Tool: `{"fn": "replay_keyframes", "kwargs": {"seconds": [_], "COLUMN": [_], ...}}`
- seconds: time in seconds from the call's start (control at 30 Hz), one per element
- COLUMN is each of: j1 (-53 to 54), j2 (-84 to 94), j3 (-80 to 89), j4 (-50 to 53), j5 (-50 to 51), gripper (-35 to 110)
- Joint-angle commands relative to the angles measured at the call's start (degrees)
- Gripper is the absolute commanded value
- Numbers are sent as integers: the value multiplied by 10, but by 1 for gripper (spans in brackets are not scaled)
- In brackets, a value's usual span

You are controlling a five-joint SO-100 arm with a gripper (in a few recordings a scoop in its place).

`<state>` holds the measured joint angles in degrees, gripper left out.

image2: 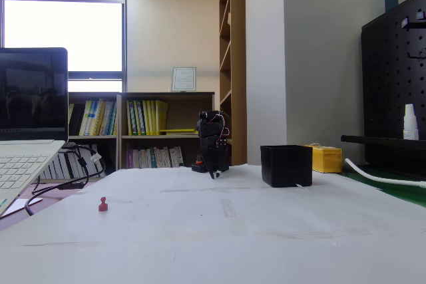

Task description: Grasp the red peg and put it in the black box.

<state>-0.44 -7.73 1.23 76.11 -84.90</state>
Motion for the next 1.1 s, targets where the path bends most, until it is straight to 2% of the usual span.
{"fn": "replay_keyframes", "kwargs": {"seconds": [0.0, 0.1, 0.17, 0.37, 0.87, 0.97, 1.07], "j1": [-15, -21, -24, -18, 4, 12, 21], "j2": [-63, -62, -37, 137, 718, 811, 875], "j3": [-47, -47, -47, -47, -39, -40, -28], "j4": [46, 51, 12, -243, -1013, -1140, -1208], "j5": [-3, 12, 14, 8, -2, -15, -12], "gripper": [0, 0, 0, 0, 0, 0, 0]}}
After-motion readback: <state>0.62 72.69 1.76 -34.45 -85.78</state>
